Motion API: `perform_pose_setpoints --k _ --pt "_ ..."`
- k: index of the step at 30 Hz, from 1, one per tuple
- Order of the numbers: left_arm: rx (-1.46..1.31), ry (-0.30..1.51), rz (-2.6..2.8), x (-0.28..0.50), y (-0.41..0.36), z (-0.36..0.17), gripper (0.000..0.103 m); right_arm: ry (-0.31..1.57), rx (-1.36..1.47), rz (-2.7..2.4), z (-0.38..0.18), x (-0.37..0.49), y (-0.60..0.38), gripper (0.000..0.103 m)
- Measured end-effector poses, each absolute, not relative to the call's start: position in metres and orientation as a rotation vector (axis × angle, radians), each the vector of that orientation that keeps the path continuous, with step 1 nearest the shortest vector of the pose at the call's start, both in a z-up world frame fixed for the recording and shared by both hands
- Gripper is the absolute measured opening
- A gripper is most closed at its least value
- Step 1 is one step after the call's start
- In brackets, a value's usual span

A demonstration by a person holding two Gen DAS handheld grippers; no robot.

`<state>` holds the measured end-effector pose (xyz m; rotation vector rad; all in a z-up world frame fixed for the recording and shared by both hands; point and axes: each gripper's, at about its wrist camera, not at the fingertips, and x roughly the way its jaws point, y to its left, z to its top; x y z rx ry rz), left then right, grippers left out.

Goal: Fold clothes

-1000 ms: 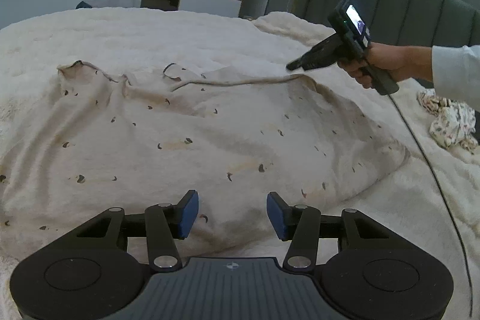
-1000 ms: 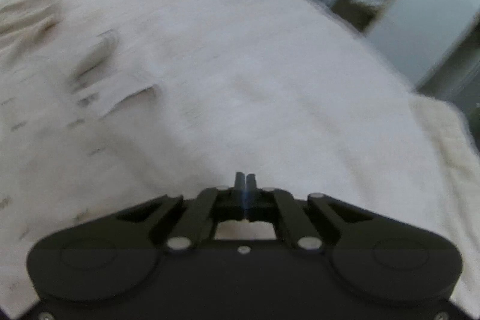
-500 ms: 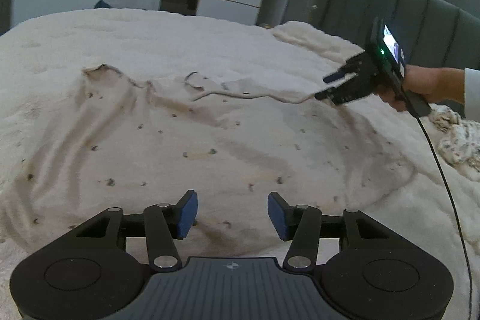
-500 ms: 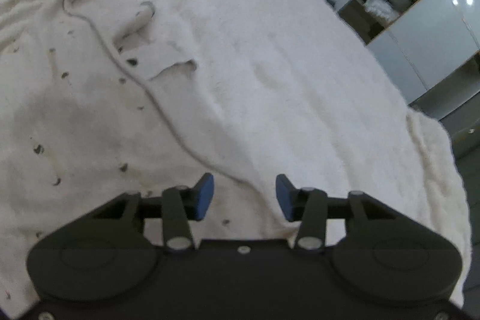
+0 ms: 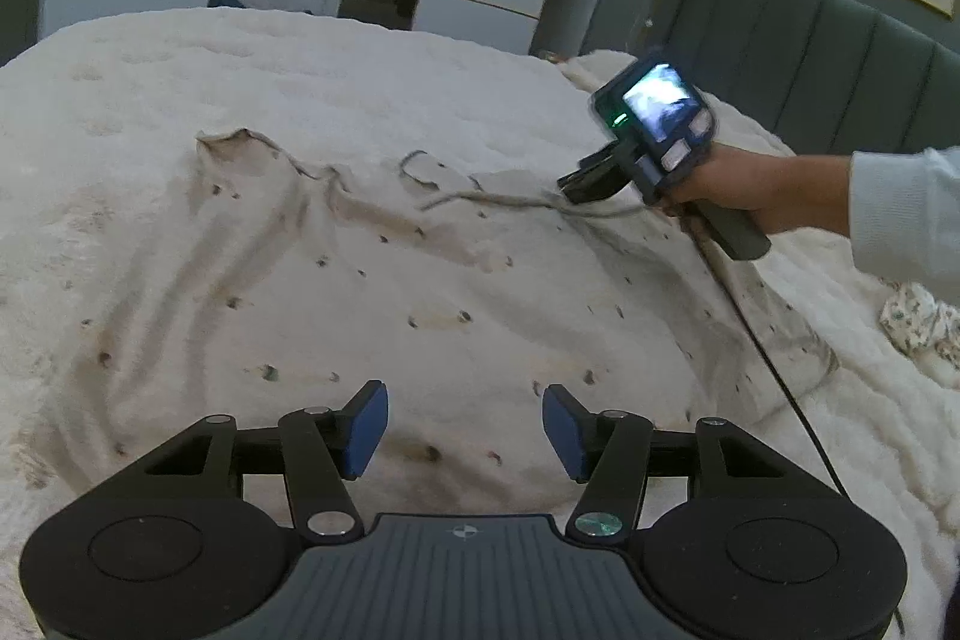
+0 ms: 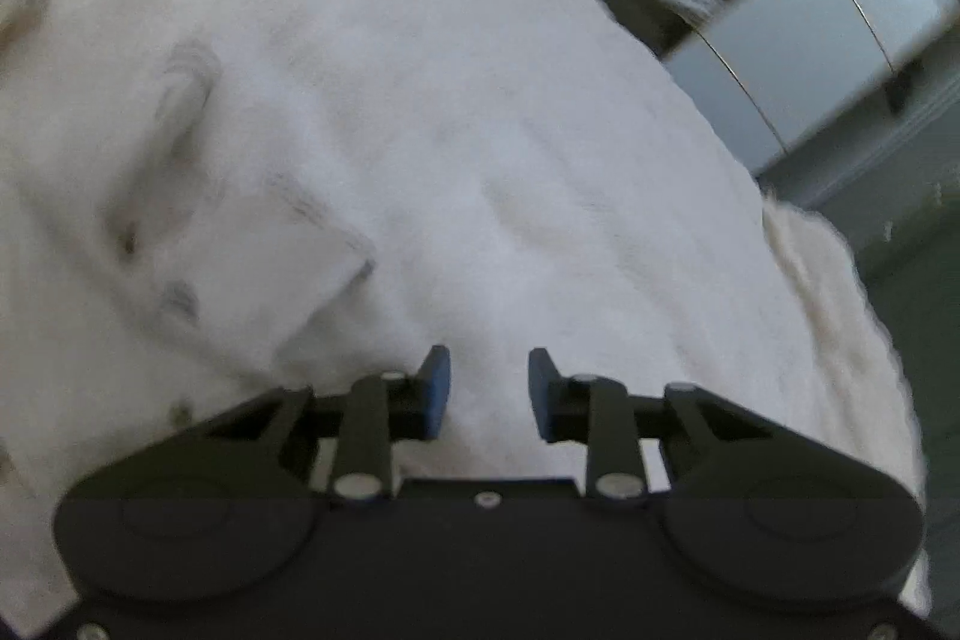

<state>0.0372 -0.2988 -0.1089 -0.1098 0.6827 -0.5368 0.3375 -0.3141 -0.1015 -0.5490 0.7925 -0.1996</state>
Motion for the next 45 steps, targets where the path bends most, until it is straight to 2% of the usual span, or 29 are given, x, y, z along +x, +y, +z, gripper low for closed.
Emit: perform_pose_setpoints --k 4,9,15,23,24,25,26,28,29,30,32,33,36,37,38,41,42,43,45 --pt "-0.138 0.705 -0.507 0.041 -0.284 -0.104 0.052 0.746 -0.421 -0.036 -0.066 0.306 -0.298 0.044" --pt "-0.079 0.787 -0.387 0.046 -0.271 -0.115 0.052 0.799 -0.382 0.299 -0.057 0.266 -0.218 0.042" --pt "-0.146 0.794 -0.239 0.062 -0.229 -0.117 0.052 0.751 -0.426 0.411 -0.071 0.295 -0.133 0.043" --pt "-0.201 0.802 -0.238 0.072 -0.205 -0.107 0.052 0.874 -0.131 0.258 -0.086 0.378 -0.164 0.041" --pt "-0.207 0.807 -0.241 0.073 -0.204 -0.107 0.052 0.896 -0.086 0.261 -0.091 0.381 -0.171 0.036" --pt "-0.213 0.810 -0.239 0.075 -0.202 -0.109 0.052 0.919 -0.045 0.266 -0.096 0.384 -0.176 0.015" --pt "-0.223 0.812 -0.227 0.076 -0.198 -0.111 0.052 0.938 -0.018 0.274 -0.102 0.387 -0.177 0.002" --pt "-0.243 0.821 -0.203 0.077 -0.192 -0.115 0.051 0.935 -0.041 0.271 -0.105 0.390 -0.174 0.000" --pt "-0.257 0.837 -0.191 0.078 -0.188 -0.119 0.042 0.911 -0.081 0.253 -0.103 0.393 -0.169 0.000" --pt "-0.265 0.852 -0.183 0.080 -0.186 -0.123 0.024 0.887 -0.122 0.235 -0.100 0.395 -0.165 0.000" --pt "-0.332 0.889 -0.185 0.083 -0.178 -0.134 0.013 0.831 -0.180 0.184 -0.093 0.402 -0.156 0.000" --pt "-0.355 0.889 -0.187 0.083 -0.176 -0.135 0.011 0.807 -0.201 0.160 -0.090 0.405 -0.153 0.000" --pt "-0.377 0.875 -0.181 0.080 -0.173 -0.133 0.010 0.764 -0.439 0.095 -0.091 0.405 -0.129 0.002" --pt "-0.384 0.868 -0.188 0.078 -0.172 -0.130 0.010 0.766 -0.497 0.073 -0.091 0.404 -0.123 0.011" --pt "-0.396 0.859 -0.199 0.075 -0.171 -0.126 0.010 0.774 -0.552 0.052 -0.089 0.401 -0.117 0.014" --pt "-0.413 0.870 -0.203 0.075 -0.162 -0.123 0.016 0.771 -0.449 0.099 -0.061 0.380 -0.127 0.027" --pt "-0.402 0.873 -0.195 0.076 -0.161 -0.123 0.026 0.763 -0.411 0.105 -0.051 0.369 -0.134 0.037" --pt "-0.377 0.870 -0.186 0.077 -0.160 -0.121 0.029 0.756 -0.389 0.115 -0.042 0.356 -0.141 0.043" --pt "-0.328 0.838 -0.157 0.075 -0.160 -0.114 0.030 0.741 -0.358 0.142 -0.024 0.312 -0.162 0.045"
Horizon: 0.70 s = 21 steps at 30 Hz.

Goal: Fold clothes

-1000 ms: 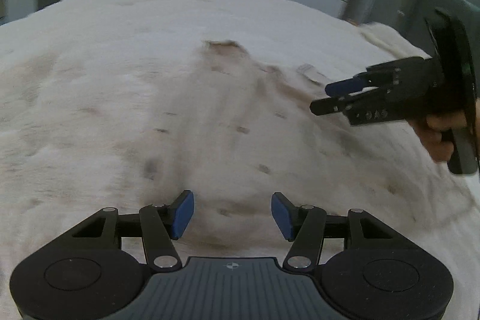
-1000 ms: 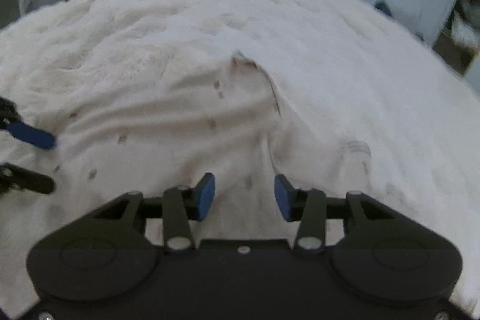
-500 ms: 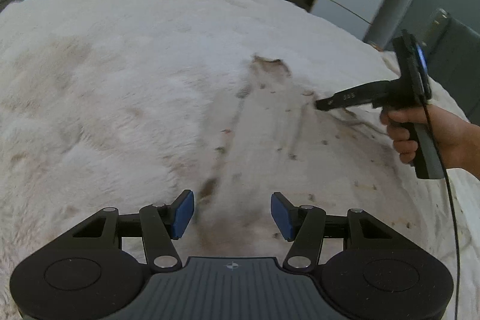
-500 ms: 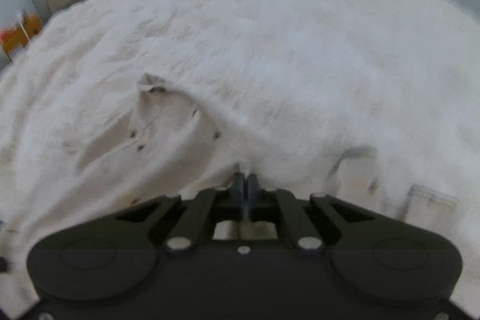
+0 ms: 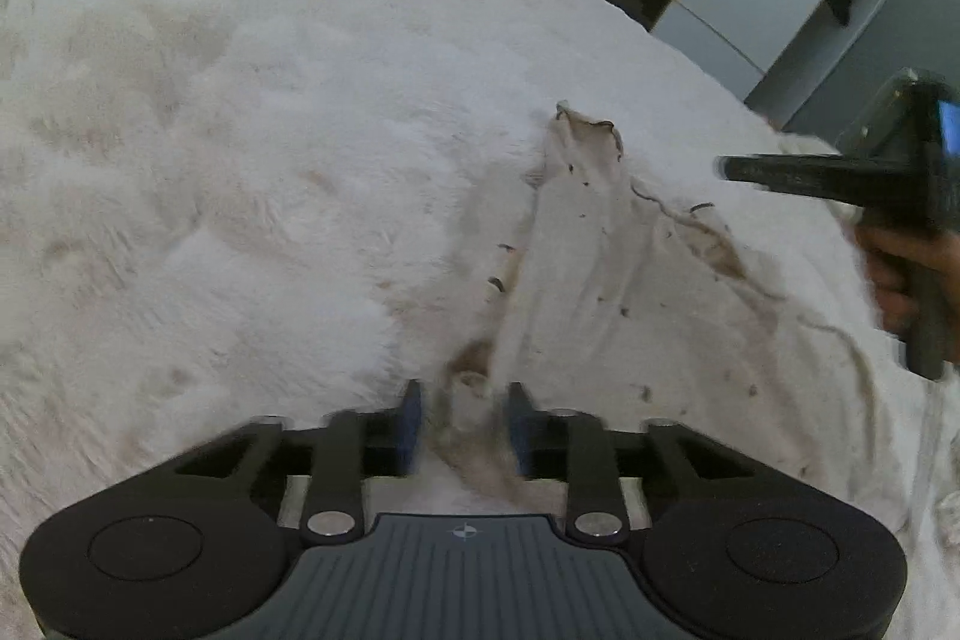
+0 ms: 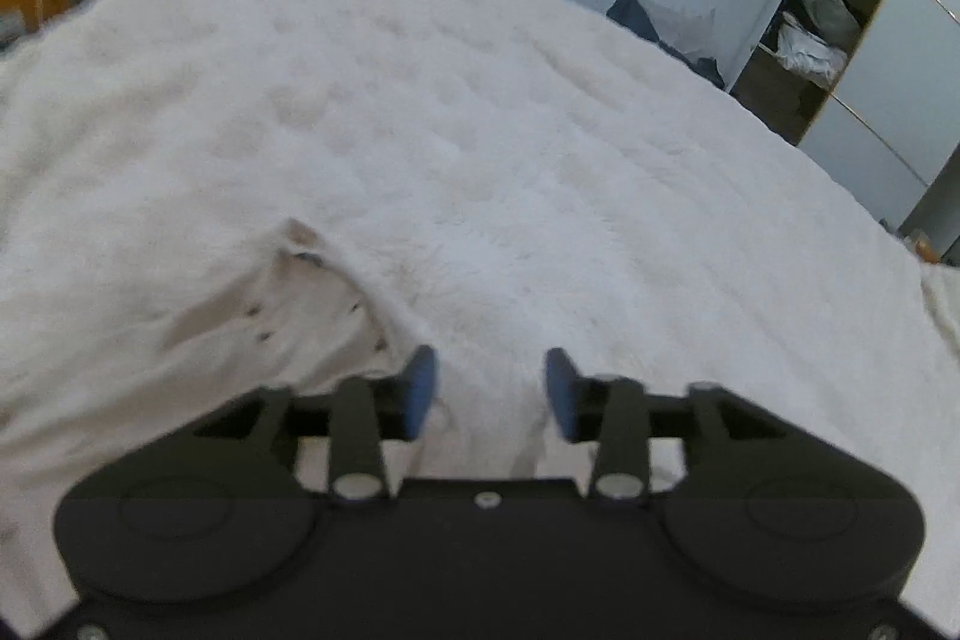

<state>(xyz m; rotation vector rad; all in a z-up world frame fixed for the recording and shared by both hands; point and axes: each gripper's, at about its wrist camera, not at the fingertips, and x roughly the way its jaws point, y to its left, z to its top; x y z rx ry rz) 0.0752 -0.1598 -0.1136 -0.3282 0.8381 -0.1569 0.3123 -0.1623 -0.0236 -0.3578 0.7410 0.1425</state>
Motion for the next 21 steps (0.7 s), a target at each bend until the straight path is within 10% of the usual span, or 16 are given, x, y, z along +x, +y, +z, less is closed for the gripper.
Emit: perform_pose_setpoints --k 11,16,21 --pt "0.409 0.464 -0.478 0.006 -0.260 -0.103 0.095 0.836 -0.673 -0.023 -0.086 0.057 -0.236 0.070" --pt "0.615 0.418 -0.502 -0.004 -0.286 -0.121 0.095 0.837 -0.849 -0.065 -0.145 0.004 -0.245 0.070" --pt "0.818 0.427 -0.507 0.000 -0.304 -0.160 0.070 0.718 -0.979 -0.077 -0.186 0.015 -0.231 0.059"
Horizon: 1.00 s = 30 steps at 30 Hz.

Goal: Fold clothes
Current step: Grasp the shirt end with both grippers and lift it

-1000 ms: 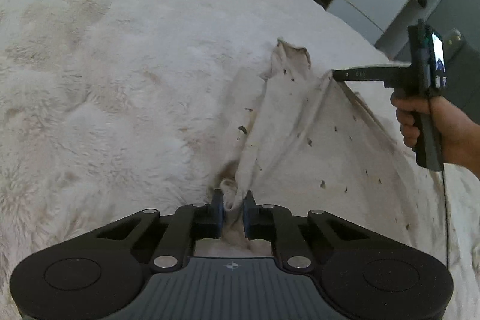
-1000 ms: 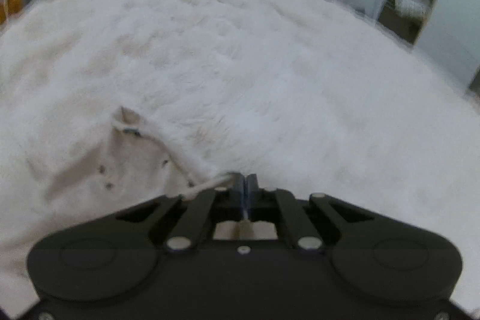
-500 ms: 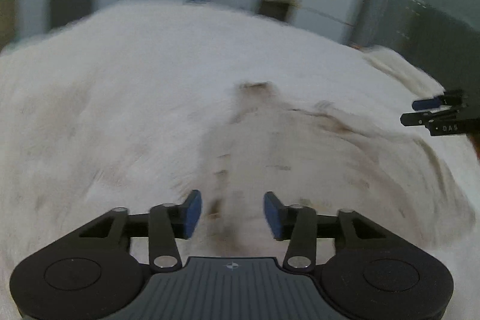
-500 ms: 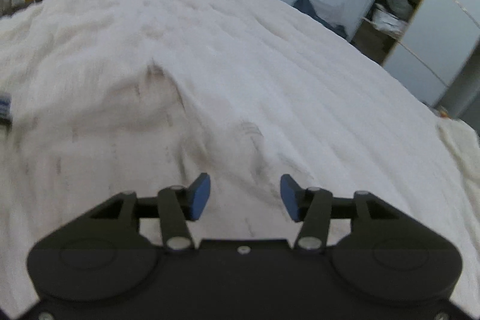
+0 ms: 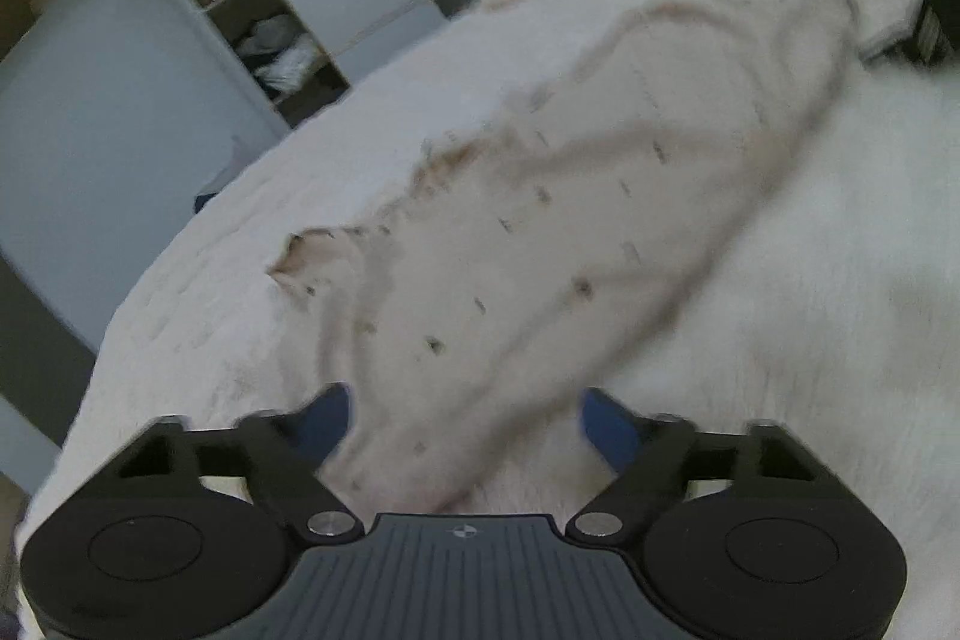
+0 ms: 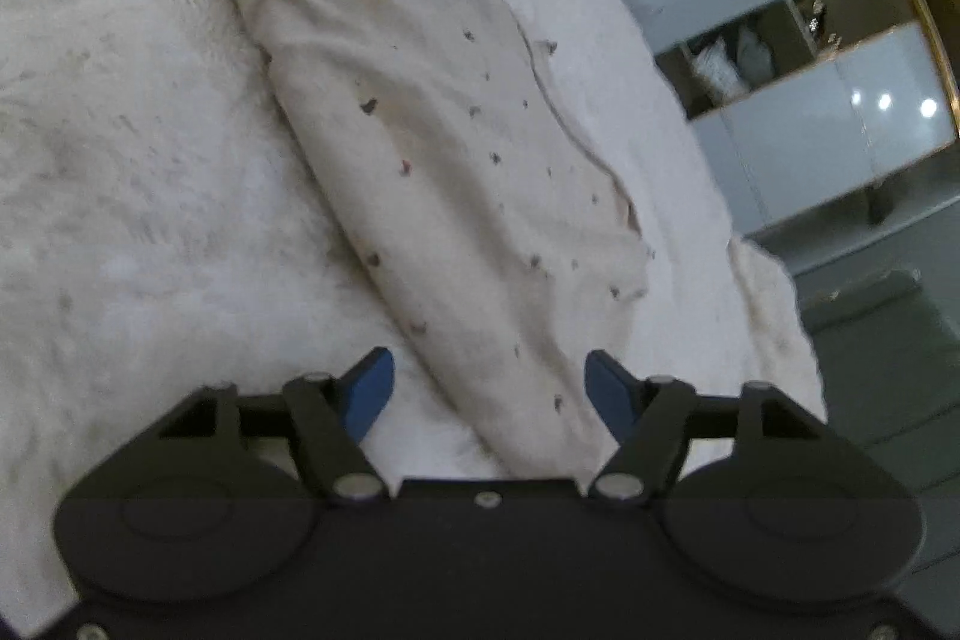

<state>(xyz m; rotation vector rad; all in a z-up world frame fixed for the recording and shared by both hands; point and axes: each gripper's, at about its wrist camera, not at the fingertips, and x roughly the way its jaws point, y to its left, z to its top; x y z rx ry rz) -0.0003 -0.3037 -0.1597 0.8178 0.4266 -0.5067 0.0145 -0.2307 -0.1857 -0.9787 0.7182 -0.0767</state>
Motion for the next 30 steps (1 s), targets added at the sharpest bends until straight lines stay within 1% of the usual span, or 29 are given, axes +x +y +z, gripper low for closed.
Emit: perform_pose_setpoints --k 2,3,5,7,8,9,10,11,12,13,16,17,18,19,20,21,22,23,24,25,26,27,28,29,30 --pt "0.859 0.383 -0.521 -0.001 -0.312 -0.170 0.070 0.713 -1.037 -0.050 -0.199 0.022 -0.231 0.054" --pt "0.889 0.378 -0.511 0.001 -0.317 -0.176 0.064 0.716 -1.070 -0.034 -0.206 0.027 -0.231 0.049" --pt "0.962 0.363 -0.481 0.006 -0.324 -0.188 0.052 0.712 -1.122 -0.012 -0.217 0.039 -0.238 0.044" --pt "1.041 0.320 -0.445 0.010 -0.326 -0.201 0.050 0.701 -1.163 -0.001 -0.226 0.053 -0.250 0.043" --pt "1.082 0.311 -0.423 0.012 -0.325 -0.207 0.046 0.694 -1.179 -0.015 -0.227 0.056 -0.255 0.043" --pt "1.105 0.310 -0.405 0.015 -0.322 -0.210 0.045 0.692 -1.192 -0.026 -0.229 0.057 -0.258 0.042" --pt "1.116 0.310 -0.373 0.018 -0.317 -0.211 0.043 0.691 -1.209 -0.046 -0.230 0.058 -0.263 0.037" --pt "1.122 0.325 -0.337 0.023 -0.310 -0.211 0.034 0.693 -1.233 -0.083 -0.231 0.060 -0.271 0.032" --pt "1.128 0.342 -0.312 0.027 -0.305 -0.211 0.017 0.704 -1.242 -0.110 -0.232 0.061 -0.278 0.024" --pt "1.142 0.361 -0.280 0.031 -0.299 -0.211 0.013 0.718 -1.240 -0.137 -0.233 0.061 -0.287 0.020" --pt "1.174 0.353 -0.283 0.027 -0.293 -0.211 0.012 0.724 -1.179 -0.161 -0.236 0.056 -0.306 0.018" --pt "1.216 0.336 -0.279 0.024 -0.296 -0.214 0.014 0.716 -1.197 -0.166 -0.239 0.053 -0.305 0.018" --pt "1.240 0.325 -0.272 0.022 -0.298 -0.215 0.016 0.709 -1.213 -0.172 -0.240 0.052 -0.304 0.021" --pt "1.235 0.314 -0.260 0.020 -0.300 -0.212 0.020 0.699 -1.230 -0.179 -0.239 0.049 -0.300 0.031" --pt "1.220 0.300 -0.245 0.018 -0.301 -0.209 0.025 0.679 -1.249 -0.186 -0.237 0.045 -0.295 0.035" --pt "1.206 0.289 -0.244 0.016 -0.302 -0.205 0.026 0.650 -1.267 -0.181 -0.235 0.040 -0.290 0.041" --pt "1.197 0.271 -0.254 0.013 -0.303 -0.202 0.026 0.611 -1.298 -0.159 -0.234 0.036 -0.285 0.044" --pt "1.196 0.244 -0.278 0.009 -0.305 -0.200 0.031 0.584 -1.330 -0.137 -0.235 0.035 -0.281 0.044" --pt "1.199 0.231 -0.299 0.007 -0.306 -0.200 0.039 0.569 -1.354 -0.123 -0.236 0.036 -0.278 0.045" --pt "1.206 0.238 -0.315 0.010 -0.308 -0.203 0.041 0.560 -1.376 -0.107 -0.238 0.037 -0.276 0.044" --pt "1.211 0.257 -0.319 0.016 -0.309 -0.206 0.041 0.567 -1.394 -0.083 -0.242 0.040 -0.275 0.043" --pt "1.207 0.277 -0.313 0.024 -0.308 -0.209 0.040 0.575 -1.411 -0.059 -0.246 0.043 -0.274 0.036" --pt "1.196 0.295 -0.307 0.031 -0.306 -0.211 0.037 0.585 -1.426 -0.038 -0.250 0.048 -0.274 0.028" --pt "1.180 0.314 -0.300 0.037 -0.303 -0.210 0.024 0.603 -1.431 -0.028 -0.252 0.054 -0.275 0.022" --pt "1.163 0.334 -0.292 0.042 -0.300 -0.209 0.015 0.616 -1.427 -0.023 -0.252 0.056 -0.275 0.011"
